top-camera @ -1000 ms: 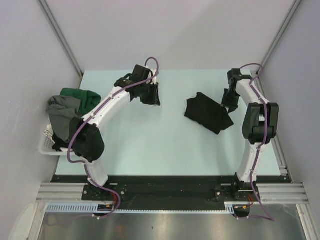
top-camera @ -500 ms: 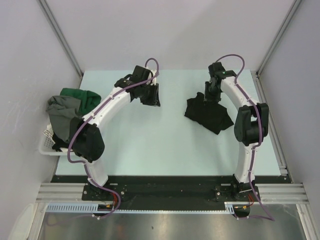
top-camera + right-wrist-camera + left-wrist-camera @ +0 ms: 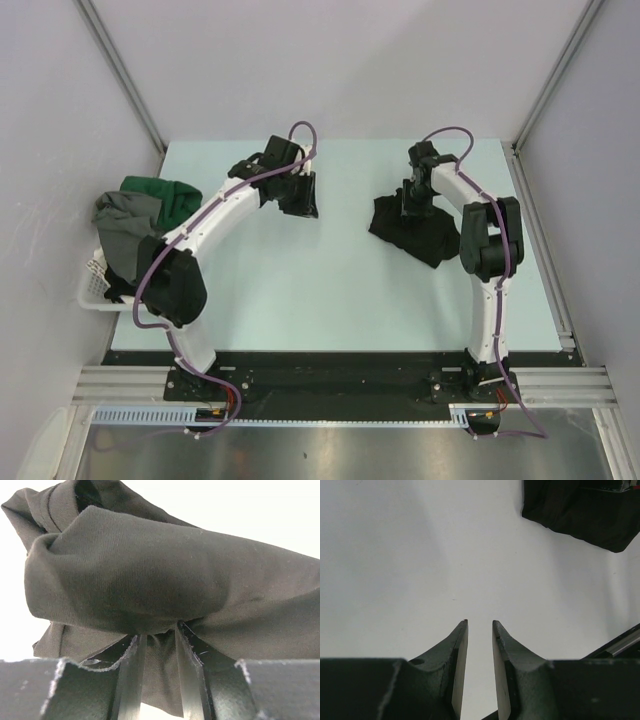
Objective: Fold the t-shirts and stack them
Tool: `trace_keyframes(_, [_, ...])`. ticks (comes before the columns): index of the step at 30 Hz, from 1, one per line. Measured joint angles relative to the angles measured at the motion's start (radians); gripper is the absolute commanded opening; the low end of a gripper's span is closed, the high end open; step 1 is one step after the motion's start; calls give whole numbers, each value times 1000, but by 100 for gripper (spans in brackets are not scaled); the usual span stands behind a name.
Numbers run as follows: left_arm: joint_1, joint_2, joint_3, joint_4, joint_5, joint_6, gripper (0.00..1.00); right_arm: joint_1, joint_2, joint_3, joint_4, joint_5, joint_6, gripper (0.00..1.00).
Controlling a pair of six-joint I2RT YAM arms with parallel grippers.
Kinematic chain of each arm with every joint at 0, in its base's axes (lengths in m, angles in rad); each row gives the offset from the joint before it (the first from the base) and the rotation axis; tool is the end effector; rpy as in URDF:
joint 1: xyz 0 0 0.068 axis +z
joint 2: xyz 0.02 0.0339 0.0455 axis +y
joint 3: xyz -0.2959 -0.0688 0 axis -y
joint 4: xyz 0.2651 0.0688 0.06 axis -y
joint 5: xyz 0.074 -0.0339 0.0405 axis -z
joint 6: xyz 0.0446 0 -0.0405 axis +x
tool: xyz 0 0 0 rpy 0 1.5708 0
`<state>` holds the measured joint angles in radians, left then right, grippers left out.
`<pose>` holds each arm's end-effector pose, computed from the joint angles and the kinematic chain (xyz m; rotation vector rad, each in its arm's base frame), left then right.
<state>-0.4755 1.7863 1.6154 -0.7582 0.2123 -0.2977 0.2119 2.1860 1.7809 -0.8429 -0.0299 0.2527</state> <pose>0.3736 -0.2030 0.3224 0.3183 2.5476 -0.5747 0.4843 0.1056 0.1934 0.0509 2.8302 0.1473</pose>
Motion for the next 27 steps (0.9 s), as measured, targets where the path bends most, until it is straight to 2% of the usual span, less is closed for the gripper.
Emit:
trace_keyframes(3, [0, -11, -2, 1, 0, 0, 31, 0, -2, -3, 5, -5, -2, 39])
trace_keyframes(6, [0, -26, -13, 3, 0, 0, 31, 0, -10, -4, 8, -5, -2, 47])
trace_keyframes(12, [0, -31, -23, 8, 1, 2, 31, -9, -82, -14, 4, 6, -7, 53])
trace_keyframes(19, [0, -31, -26, 8, 5, 3, 31, -105, -216, -64, 6, 35, -24, 54])
trace_keyframes(27, [0, -31, -26, 8, 5, 3, 31, -236, -179, -93, 12, 48, -44, 54])
